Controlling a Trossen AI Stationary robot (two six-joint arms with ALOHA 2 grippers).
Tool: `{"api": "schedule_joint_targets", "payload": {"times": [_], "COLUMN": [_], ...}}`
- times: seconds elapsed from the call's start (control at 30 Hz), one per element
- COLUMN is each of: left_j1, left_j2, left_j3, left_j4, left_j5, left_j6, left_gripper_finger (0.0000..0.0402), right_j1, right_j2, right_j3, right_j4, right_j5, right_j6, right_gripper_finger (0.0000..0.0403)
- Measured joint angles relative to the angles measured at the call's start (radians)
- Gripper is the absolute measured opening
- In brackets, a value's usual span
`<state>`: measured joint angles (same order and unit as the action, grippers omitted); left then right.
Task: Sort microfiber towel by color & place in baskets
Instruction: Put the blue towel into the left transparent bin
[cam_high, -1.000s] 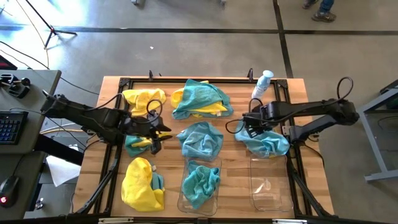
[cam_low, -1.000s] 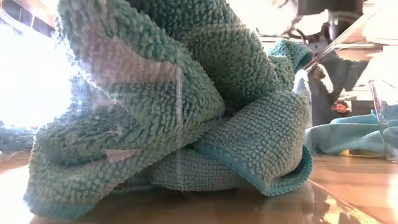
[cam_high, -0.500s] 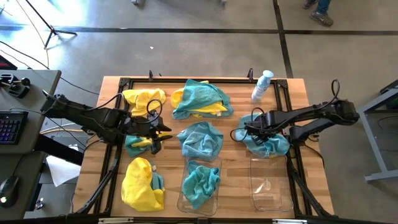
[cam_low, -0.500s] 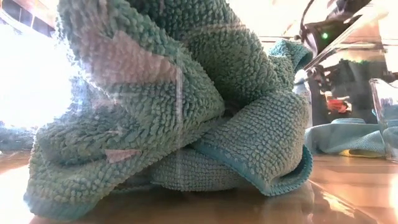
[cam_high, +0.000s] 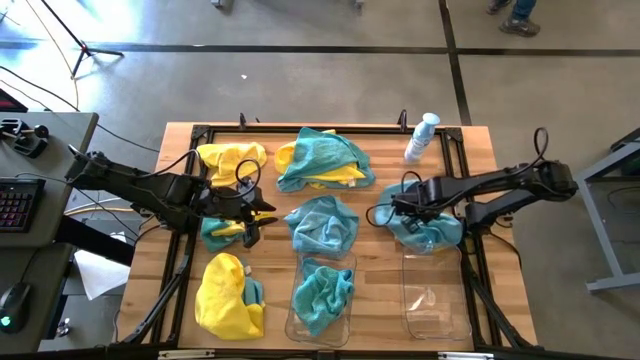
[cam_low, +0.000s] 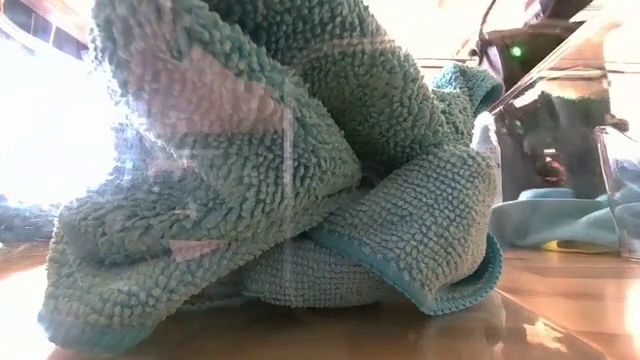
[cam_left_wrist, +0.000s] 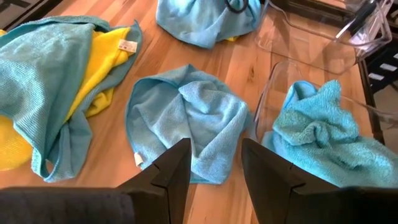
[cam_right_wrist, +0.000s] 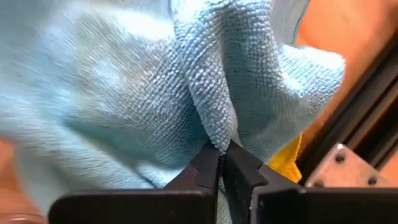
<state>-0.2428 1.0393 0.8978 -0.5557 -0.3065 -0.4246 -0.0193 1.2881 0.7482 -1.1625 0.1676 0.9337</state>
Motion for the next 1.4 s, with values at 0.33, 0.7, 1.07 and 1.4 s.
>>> {"api": "schedule_joint_targets", "payload": {"times": [0.33,0.7,1.07,1.4], "left_j1": [0.0,0.0,0.0,0.0], "left_j2": [0.0,0.0,0.0,0.0], "left_j3": [0.0,0.0,0.0,0.0], "left_j4": [0.0,0.0,-0.035,-0.079], "left_j5": [0.0,0.007,0.009,0.02], "left_j6": [0.034,0.007,-0.017,0.039], "left_gripper_finger": [0.0131,0.0131,0.0131,0.0131], "right_j1": [0.014,0.127,0.356,0.531], "right_j2": [0.0,-0.001,0.002,0.152], "right_j3": [0.359,0.82,0.99,0.99], "right_j4": [-0.16,-0.162,0.073,0.363], "right_j5": [0.151,0.262,0.322,0.382], "right_j6": [-0.026,-0.147,-0.202,-0.194], "right_gripper_finger": [0.0002,0.0001,0.0,0.0]}}
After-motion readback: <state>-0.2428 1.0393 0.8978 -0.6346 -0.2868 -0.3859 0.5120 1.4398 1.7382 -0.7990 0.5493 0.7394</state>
